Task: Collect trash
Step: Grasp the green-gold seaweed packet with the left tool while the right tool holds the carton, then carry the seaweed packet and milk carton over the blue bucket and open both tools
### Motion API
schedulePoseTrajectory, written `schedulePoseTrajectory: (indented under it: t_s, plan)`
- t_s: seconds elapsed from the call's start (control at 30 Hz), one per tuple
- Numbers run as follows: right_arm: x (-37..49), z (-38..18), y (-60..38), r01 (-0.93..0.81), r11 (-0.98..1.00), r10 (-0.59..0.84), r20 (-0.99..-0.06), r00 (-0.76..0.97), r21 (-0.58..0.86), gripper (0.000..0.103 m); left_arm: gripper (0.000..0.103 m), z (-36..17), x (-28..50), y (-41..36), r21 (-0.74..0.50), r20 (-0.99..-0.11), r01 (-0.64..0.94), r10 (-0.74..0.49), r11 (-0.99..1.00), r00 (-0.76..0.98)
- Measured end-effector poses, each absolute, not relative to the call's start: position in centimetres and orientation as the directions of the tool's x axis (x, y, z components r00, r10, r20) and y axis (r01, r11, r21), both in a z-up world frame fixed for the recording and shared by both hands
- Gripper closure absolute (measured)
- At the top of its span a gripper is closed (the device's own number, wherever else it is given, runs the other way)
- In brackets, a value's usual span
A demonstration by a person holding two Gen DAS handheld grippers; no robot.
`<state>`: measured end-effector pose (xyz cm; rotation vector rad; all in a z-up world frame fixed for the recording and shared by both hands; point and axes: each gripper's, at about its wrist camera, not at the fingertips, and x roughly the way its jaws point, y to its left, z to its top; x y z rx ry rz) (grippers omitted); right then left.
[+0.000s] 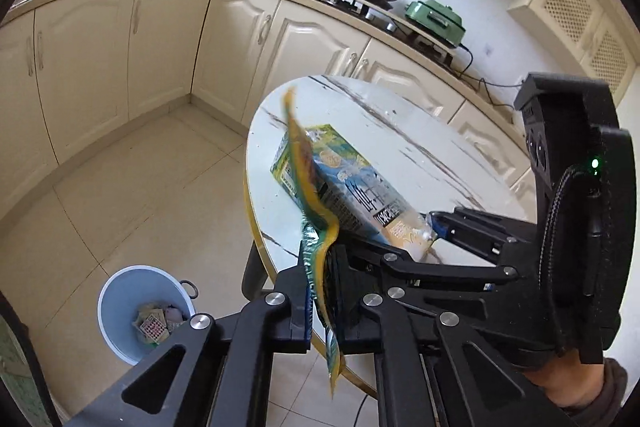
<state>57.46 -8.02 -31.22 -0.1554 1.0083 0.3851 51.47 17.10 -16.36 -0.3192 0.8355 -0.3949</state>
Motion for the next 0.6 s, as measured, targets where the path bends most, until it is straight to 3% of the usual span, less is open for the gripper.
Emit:
schedulePoseTrajectory:
  t_s: [0.33, 0.6]
  plan:
    - [56.9, -29.1, -2.6, -0.430, 0.900, 0.308, -0.796, 0.521, 0.067, 0.057, 0.102, -15.5, 48.9, 22.0, -0.384, -0.645, 0.126, -0.363, 0.915, 0.673]
    - [59.3, -33.1, 7.1, -0.504, 0.855, 0.375, -0.812, 0.447, 0.117, 0.057, 0.102, -18.3, 48.0, 28.5, -0.318, -0.710, -0.035, -0.214, 0.947, 0.671]
